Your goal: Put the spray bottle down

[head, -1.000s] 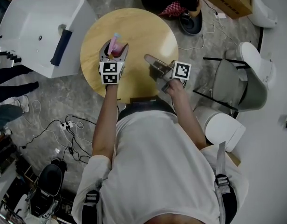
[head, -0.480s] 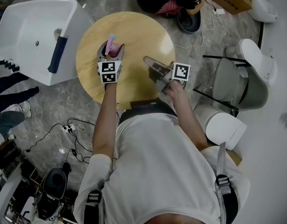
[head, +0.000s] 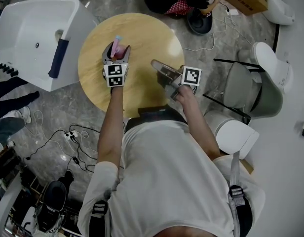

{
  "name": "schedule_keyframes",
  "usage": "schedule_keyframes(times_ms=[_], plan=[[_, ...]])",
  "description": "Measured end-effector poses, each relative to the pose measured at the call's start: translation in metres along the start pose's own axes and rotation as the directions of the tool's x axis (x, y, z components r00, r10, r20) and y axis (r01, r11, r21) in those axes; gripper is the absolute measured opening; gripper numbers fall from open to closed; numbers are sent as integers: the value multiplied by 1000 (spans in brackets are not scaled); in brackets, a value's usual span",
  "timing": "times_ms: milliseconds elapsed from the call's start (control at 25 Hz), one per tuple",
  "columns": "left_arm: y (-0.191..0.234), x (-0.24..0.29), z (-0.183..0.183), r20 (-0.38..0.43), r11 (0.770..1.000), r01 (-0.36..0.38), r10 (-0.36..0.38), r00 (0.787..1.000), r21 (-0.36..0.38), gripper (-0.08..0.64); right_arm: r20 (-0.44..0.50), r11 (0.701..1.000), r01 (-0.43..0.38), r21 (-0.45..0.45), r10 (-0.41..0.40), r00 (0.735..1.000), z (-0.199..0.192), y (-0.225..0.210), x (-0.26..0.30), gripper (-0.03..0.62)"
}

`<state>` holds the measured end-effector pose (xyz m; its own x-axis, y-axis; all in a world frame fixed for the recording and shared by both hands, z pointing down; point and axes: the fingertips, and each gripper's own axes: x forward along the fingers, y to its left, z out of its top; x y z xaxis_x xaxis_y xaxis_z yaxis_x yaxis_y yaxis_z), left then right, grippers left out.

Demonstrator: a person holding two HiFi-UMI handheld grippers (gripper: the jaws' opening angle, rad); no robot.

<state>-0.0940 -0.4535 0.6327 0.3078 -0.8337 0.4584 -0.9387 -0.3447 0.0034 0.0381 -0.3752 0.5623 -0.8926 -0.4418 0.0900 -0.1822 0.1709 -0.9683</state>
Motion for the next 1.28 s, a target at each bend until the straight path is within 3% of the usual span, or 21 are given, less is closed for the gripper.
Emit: schedule_keyframes(times_ms=[600, 1280], plan=[[-8, 0, -9, 11, 1000, -5, 5, 1000, 19, 290, -9, 1000, -1, -6, 1, 1000, 0, 0, 0, 20], [-14, -25, -23, -23, 998, 7, -8, 1000, -62, 322, -3, 1000, -9, -23, 8, 1000, -9, 12, -2, 20]])
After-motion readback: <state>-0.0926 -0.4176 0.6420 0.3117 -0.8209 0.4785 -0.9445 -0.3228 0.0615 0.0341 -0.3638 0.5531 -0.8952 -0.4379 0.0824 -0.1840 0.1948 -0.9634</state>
